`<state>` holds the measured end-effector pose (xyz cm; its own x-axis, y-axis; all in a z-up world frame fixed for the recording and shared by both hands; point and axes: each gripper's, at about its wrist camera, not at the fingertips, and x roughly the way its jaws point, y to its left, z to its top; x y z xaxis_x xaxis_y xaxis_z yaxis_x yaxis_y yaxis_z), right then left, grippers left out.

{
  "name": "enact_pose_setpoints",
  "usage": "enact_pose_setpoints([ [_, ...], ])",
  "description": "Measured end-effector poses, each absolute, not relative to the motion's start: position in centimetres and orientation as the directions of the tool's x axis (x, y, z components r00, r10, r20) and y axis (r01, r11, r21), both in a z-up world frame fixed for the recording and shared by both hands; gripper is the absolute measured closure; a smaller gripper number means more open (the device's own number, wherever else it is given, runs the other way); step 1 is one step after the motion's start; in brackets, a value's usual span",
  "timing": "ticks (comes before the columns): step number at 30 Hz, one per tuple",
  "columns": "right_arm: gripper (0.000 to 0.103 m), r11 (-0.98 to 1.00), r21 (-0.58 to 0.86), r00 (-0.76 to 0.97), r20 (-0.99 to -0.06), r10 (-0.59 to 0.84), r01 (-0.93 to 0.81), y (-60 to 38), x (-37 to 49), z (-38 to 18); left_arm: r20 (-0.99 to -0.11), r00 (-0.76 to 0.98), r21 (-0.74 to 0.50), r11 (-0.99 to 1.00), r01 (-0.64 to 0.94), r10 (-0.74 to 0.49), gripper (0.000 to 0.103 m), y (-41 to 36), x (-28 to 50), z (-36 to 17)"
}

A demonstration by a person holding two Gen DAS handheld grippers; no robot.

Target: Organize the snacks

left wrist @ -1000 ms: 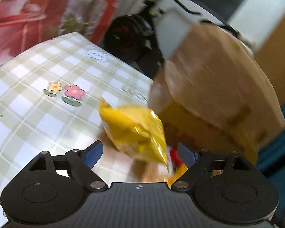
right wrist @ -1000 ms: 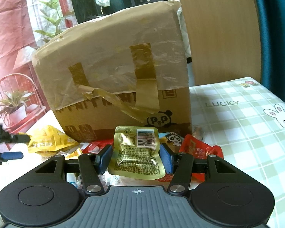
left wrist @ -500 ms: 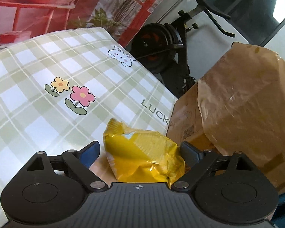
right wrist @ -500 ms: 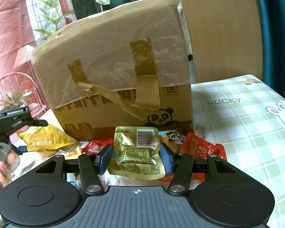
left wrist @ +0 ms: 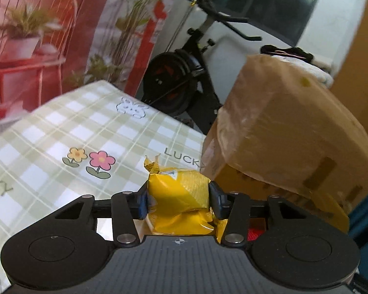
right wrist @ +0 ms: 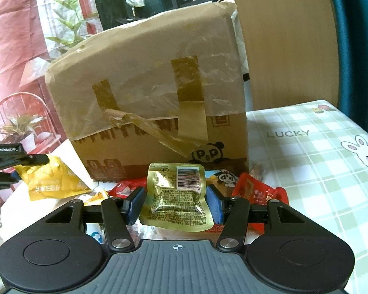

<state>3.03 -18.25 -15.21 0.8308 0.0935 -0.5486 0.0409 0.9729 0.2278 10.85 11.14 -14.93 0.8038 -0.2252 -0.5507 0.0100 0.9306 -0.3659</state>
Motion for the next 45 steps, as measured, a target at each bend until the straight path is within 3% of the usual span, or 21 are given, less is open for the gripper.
enact_pose_setpoints([
  [7,0.052,0.976,0.216,0.844,-0.526,0.104,0.015,-17.8,1.2,-13.7,-0.479,0.845,-0.326,0.942,0.081,-0.239,0.054,10.9,7.1,-11.9],
  [17,0.052,0.979,0.205,0.914,-0.391,0.105,-0.024,-17.9,-1.1,-8.0,-0.285,0.923,-0.252,0.949,0.189,-0.259,0.053,8.5,4.3,-4.6],
  [29,0.052,0.983,0.167,0.967,-0.226,0.118,-0.08,-20.5,6.5,1.1,-0.174,0.926,-0.155,0.938,0.311,-0.335,0.053,2.8,11.5,2.3],
  [39,0.052,0.993,0.107,0.929,-0.361,0.082,-0.047,-21.5,18.9,-0.1,-0.282,0.92,0.055,0.953,0.299,-0.272,0.053,-3.7,21.2,0.4],
  [42,0.05,0.993,0.113,0.914,-0.401,0.066,-0.023,-21.2,20.6,-1.3,-0.331,0.911,0.063,0.958,0.281,-0.246,0.051,-4.5,22.6,-0.9],
  [44,0.045,0.994,0.108,0.904,-0.421,0.068,-0.025,-20.9,20.9,-1.8,-0.354,0.905,0.057,0.96,0.273,-0.237,0.04,-4.0,23.0,-1.6],
  [45,0.031,0.995,0.098,0.902,-0.428,0.059,-0.018,-20.8,20.8,-2.0,-0.366,0.901,0.054,0.961,0.271,-0.233,0.026,-3.9,23.2,-2.0],
])
